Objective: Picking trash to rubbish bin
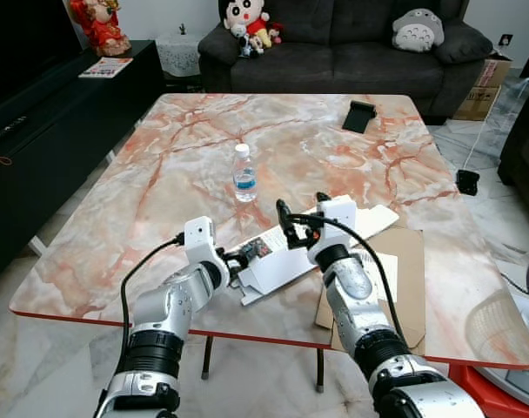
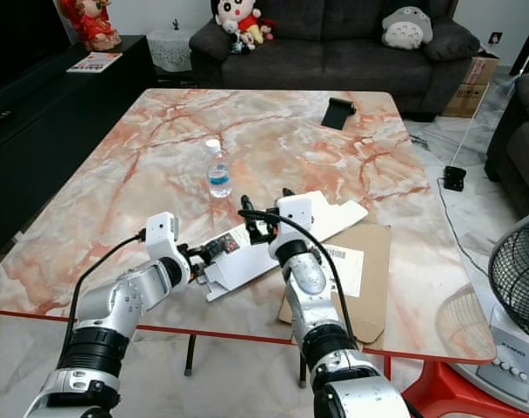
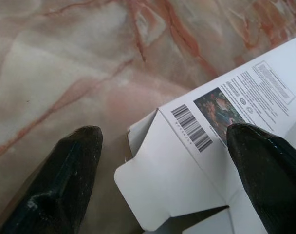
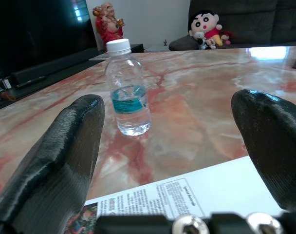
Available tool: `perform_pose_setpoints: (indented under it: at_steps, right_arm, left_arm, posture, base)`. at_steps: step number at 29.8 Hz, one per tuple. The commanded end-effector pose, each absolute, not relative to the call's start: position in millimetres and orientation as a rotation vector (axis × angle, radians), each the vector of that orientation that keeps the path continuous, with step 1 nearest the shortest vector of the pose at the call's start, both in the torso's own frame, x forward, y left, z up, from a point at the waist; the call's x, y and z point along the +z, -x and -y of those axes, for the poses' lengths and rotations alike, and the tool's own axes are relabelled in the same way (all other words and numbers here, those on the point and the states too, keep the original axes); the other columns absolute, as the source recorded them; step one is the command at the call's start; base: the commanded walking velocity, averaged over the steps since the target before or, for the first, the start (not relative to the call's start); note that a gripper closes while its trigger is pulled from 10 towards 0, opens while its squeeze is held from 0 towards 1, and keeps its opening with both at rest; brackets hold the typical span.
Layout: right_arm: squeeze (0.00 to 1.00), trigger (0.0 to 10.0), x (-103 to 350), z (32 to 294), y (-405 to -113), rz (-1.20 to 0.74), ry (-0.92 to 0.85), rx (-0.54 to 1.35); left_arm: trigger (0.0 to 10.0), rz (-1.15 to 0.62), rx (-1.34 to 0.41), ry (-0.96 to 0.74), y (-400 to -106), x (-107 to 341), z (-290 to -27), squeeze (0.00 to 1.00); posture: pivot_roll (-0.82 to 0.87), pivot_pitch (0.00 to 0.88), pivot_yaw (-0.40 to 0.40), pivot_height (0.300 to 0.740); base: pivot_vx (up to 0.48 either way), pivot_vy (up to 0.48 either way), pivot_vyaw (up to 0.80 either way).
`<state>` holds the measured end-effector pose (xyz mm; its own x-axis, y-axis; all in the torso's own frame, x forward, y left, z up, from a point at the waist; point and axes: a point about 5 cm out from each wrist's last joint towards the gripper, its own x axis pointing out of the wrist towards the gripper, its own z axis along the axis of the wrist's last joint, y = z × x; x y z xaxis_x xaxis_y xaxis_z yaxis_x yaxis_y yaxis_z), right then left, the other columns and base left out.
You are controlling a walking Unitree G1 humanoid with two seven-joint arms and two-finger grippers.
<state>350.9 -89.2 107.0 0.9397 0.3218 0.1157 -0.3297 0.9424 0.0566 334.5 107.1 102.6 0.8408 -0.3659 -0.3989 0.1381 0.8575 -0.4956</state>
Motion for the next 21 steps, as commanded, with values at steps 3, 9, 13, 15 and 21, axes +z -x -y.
perform_pose_setpoints:
  at_steps: [3,9,13,15,21]
  right_arm:
    - [0.00,10.0,109,87,-351,0.111,-0.079,0.340]
    - [0.00,10.0,108,88,-351,0.108,-0.078,0.337]
    - [0.00,10.0,107,88,-351,0.107,-0.077,0.338]
    - [0.00,10.0,107,88,-351,0.106,-0.078,0.337]
    - [0.00,10.0,105,88,-350,0.098,-0.077,0.332]
  left_arm:
    - [10.0,-0.529,-0.341,0.475,-335,104,-93,0.00]
    - [10.0,-0.534,-0.395,0.472,-336,105,-80,0.00]
    - [10.0,-0.542,-0.426,0.479,-337,106,-70,0.00]
    - [10.0,-0.546,-0.434,0.482,-337,105,-67,0.00]
    - [10.0,-0.561,-0.432,0.489,-336,101,-66,0.00]
  posture:
    - [0.05,0.000,0.039,0.740]
    - [0.04,0.000,0.042,0.740]
    - [0.04,0.000,0.042,0.740]
    - [0.04,0.000,0.042,0.740]
    - [0.04,0.000,0.049,0.740]
  base:
    - [0.000,0.000,0.00]
    - [0.000,0.000,0.00]
    - [0.000,0.000,0.00]
    - [0.000,0.000,0.00]
    - [0.000,0.000,0.00]
